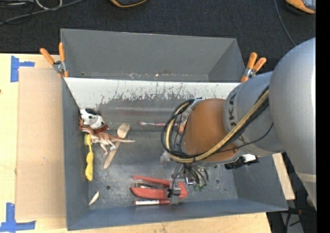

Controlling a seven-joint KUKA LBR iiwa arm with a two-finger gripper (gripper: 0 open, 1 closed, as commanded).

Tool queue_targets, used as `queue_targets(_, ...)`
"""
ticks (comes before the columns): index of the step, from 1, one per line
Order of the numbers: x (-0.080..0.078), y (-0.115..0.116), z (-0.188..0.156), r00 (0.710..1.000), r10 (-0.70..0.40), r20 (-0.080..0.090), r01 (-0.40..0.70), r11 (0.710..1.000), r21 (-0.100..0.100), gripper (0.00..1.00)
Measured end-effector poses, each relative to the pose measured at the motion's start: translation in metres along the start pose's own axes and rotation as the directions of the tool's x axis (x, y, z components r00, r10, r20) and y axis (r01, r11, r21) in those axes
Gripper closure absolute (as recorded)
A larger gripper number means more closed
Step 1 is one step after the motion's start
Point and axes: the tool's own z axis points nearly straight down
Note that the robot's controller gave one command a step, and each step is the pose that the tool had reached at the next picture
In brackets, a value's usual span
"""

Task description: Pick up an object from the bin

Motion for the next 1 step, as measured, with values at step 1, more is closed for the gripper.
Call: queue_targets(1, 0.0204, 0.0118, 0.0015, 0.989, -0.145, -0.02, 0.145, 0.989, -0.004, 1.0)
